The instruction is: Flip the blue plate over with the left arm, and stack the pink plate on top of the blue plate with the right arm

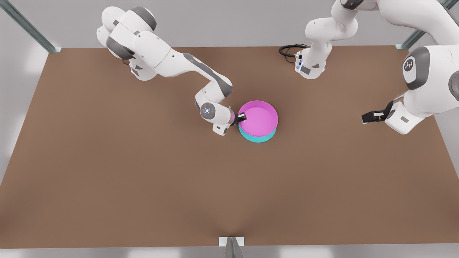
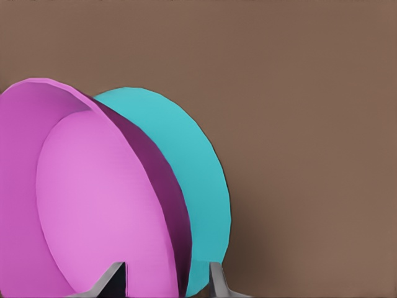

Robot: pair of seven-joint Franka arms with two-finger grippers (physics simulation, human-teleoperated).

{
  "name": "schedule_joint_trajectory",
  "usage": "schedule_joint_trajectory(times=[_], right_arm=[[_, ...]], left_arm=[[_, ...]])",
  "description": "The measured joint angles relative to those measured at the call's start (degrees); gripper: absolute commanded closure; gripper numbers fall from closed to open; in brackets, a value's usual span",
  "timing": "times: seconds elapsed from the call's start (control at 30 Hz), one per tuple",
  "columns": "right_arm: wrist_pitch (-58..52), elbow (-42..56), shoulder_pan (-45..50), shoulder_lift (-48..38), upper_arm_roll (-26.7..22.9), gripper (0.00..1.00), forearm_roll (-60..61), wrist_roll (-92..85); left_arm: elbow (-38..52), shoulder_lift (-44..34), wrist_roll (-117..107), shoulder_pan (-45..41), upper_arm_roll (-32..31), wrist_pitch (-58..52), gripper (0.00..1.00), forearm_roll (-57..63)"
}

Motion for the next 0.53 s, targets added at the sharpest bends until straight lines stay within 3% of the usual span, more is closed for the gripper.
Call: schedule_joint_trajectory(times=[0.07,0.17,0.23,0.27,0.33,0.37,0.4,0.53], right_arm=[[-5.8,1.2,-4.5,-1.3,0.4,0.0,-2.4,-0.3],[-39.4,18.8,-14.1,-8.5,0.2,0.0,-11.3,-0.2],[-52.1,27.8,-23.4,-8.9,0.2,0.0,-16.3,-1.1],[-52.4,27.9,-26.3,-10.7,0.0,0.0,-21.0,-3.1],[-46.2,17.9,-23.6,-20.6,-18.2,0.0,-25.4,-8.7],[-45.1,10.9,-25.0,-27.4,-20.6,0.0,-24.8,-9.5],[-46.9,6.8,-27.0,-32.9,-20.7,0.0,-24.7,-9.7],[-51.9,10.9,-26.0,-32.8,-20.6,0.0,-24.6,-14.3]], left_arm=[[0.0,-0.1,-0.1,0.0,0.0,0.0,0.0,0.0],[0.0,-0.1,0.0,0.0,0.0,0.0,0.0,0.0],[0.0,-0.1,0.0,0.0,0.0,0.0,0.0,0.0],[0.0,-0.1,0.0,0.0,0.0,0.0,0.0,0.0],[0.0,-0.1,-0.1,0.0,0.0,0.0,0.0,0.0],[0.0,-0.1,-0.1,0.0,0.0,0.0,0.0,0.0],[0.0,-0.1,-0.1,0.0,0.0,0.0,0.0,0.0],[0.0,0.0,0.0,0.0,0.0,0.0,0.0,0.0]])
